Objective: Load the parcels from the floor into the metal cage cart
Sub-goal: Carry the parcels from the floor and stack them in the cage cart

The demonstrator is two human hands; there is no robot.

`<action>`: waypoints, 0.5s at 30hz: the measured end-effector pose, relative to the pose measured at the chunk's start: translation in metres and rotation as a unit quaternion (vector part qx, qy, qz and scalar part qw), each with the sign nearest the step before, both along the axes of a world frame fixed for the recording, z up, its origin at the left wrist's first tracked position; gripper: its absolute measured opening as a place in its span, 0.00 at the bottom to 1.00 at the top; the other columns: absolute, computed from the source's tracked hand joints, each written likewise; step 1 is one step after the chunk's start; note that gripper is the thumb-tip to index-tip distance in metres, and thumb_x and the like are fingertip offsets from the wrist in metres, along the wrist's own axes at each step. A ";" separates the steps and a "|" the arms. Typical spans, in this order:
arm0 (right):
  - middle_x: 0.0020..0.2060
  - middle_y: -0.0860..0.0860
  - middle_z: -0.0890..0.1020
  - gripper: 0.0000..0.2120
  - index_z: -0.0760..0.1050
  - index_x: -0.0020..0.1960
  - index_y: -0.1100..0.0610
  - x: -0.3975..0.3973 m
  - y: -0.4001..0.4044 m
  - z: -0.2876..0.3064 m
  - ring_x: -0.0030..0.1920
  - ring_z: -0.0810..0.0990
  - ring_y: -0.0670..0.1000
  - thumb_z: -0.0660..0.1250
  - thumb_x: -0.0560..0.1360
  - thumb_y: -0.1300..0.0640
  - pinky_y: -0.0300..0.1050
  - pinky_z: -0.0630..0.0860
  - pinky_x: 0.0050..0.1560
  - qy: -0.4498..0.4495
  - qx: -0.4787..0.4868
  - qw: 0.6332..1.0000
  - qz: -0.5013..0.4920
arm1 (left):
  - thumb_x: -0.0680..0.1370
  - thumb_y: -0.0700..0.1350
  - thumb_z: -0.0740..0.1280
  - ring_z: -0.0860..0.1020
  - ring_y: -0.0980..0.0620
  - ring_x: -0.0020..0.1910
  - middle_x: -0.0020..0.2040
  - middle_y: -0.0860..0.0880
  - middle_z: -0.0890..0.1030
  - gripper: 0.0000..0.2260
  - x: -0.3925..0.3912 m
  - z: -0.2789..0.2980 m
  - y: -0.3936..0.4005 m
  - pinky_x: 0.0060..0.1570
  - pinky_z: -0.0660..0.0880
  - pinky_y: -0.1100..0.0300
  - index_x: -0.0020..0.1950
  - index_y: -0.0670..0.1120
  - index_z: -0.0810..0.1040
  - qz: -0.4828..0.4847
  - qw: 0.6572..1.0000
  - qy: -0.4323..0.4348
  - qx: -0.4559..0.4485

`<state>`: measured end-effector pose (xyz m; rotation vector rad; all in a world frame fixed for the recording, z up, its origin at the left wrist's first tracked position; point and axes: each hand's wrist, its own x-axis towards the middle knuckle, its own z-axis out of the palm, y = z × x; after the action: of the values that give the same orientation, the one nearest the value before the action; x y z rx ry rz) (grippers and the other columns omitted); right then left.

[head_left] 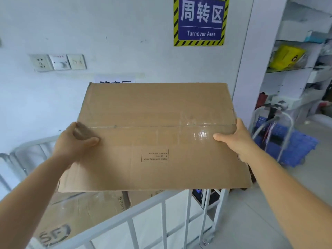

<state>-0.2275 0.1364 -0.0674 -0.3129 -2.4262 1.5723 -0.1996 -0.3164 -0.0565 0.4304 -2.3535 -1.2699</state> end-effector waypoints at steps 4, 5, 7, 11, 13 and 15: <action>0.69 0.50 0.68 0.43 0.59 0.74 0.51 -0.041 -0.034 -0.008 0.66 0.71 0.55 0.79 0.66 0.51 0.55 0.72 0.63 -0.012 0.012 1.000 0.026 | 0.65 0.47 0.80 0.77 0.41 0.45 0.42 0.49 0.75 0.24 -0.011 -0.015 -0.035 0.41 0.77 0.44 0.55 0.50 0.73 0.027 0.999 -0.019 0.018; 0.69 0.50 0.68 0.44 0.58 0.75 0.52 -0.055 -0.042 -0.011 0.66 0.71 0.55 0.79 0.66 0.51 0.54 0.72 0.63 -0.016 0.019 0.999 0.034 | 0.62 0.50 0.80 0.77 0.41 0.45 0.43 0.49 0.75 0.26 -0.015 -0.020 -0.043 0.41 0.79 0.43 0.55 0.51 0.73 0.038 0.999 -0.027 0.015; 0.69 0.51 0.69 0.43 0.59 0.74 0.53 -0.077 -0.059 -0.017 0.65 0.72 0.55 0.78 0.67 0.52 0.53 0.73 0.62 -0.028 0.026 0.998 0.055 | 0.61 0.52 0.80 0.78 0.41 0.48 0.48 0.48 0.77 0.31 -0.022 -0.030 -0.056 0.43 0.79 0.42 0.61 0.53 0.73 0.058 0.998 -0.034 0.019; 0.66 0.51 0.72 0.52 0.61 0.71 0.50 -0.128 -0.087 -0.032 0.63 0.74 0.55 0.79 0.52 0.42 0.58 0.74 0.62 -0.069 0.027 0.993 0.094 | 0.67 0.46 0.79 0.76 0.43 0.51 0.58 0.45 0.76 0.35 -0.041 -0.055 -0.075 0.44 0.76 0.49 0.71 0.48 0.68 0.098 0.994 -0.052 0.024; 0.64 0.51 0.74 0.51 0.63 0.68 0.49 -0.159 -0.095 -0.047 0.61 0.76 0.55 0.78 0.49 0.41 0.59 0.75 0.61 -0.090 0.026 0.990 0.107 | 0.67 0.46 0.79 0.77 0.42 0.50 0.56 0.44 0.76 0.33 -0.052 -0.067 -0.081 0.42 0.77 0.50 0.69 0.47 0.70 0.110 0.991 -0.071 0.026; 0.63 0.50 0.75 0.46 0.64 0.67 0.49 -0.189 -0.103 -0.064 0.60 0.76 0.55 0.80 0.54 0.44 0.59 0.75 0.60 -0.118 0.036 0.984 0.128 | 0.68 0.45 0.78 0.77 0.43 0.46 0.53 0.44 0.77 0.26 -0.064 -0.080 -0.083 0.40 0.77 0.51 0.63 0.47 0.72 0.123 0.987 -0.098 0.027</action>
<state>-0.4165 0.0332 -0.1311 -0.1887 -2.7947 1.6236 -0.2640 -0.3990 -0.1367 0.8695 -2.3373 -1.2237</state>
